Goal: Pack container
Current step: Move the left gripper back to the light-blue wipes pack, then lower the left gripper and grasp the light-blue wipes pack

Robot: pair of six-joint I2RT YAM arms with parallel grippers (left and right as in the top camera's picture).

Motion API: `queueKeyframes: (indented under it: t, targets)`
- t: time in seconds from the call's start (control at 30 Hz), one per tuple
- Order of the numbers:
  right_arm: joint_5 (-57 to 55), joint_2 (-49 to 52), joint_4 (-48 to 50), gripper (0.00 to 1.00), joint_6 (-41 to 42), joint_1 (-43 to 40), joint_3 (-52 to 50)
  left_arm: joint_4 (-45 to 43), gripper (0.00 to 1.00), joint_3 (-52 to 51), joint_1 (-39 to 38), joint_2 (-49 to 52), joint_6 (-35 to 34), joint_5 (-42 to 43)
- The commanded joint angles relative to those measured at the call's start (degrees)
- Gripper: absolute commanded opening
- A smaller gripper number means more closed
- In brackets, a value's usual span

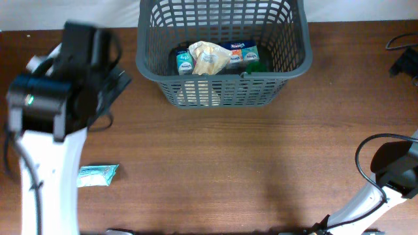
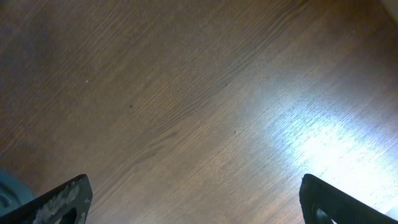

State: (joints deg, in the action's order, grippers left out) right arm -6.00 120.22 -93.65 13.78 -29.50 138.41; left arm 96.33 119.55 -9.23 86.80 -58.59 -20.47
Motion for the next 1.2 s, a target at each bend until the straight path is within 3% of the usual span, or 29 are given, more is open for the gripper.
queueKeyframes:
  t: [0.0,0.17,0.33,0.5,0.77,1.17]
  targets:
    - [0.17,-0.59,0.02,0.99,0.68,-0.17,-0.26,0.35,1.0,-11.69,6.05,-8.07,-10.47,-2.86]
    - [0.17,-0.59,0.0,0.99,0.68,-0.17,-0.26,-0.2,0.99,-29.88,17.79,-18.4,-15.72,1.53]
    - [0.17,-0.59,0.02,0.99,0.68,-0.17,-0.26,-5.31,0.99,-43.04,24.37,-24.57,-15.52,6.14]
    - [0.17,-0.59,0.02,0.99,0.68,-0.17,-0.26,-19.82,0.99,-54.47,26.36,-27.98,-4.66,8.2]
    - [0.15,-0.59,0.02,0.99,0.68,-0.17,-0.26,-30.51,1.0,-65.46,31.74,-23.96,-4.31,13.07]
    - [0.15,-0.59,0.02,0.99,0.68,-0.15,-0.26,-35.32,0.99,-66.25,37.16,-7.52,-7.98,15.21]
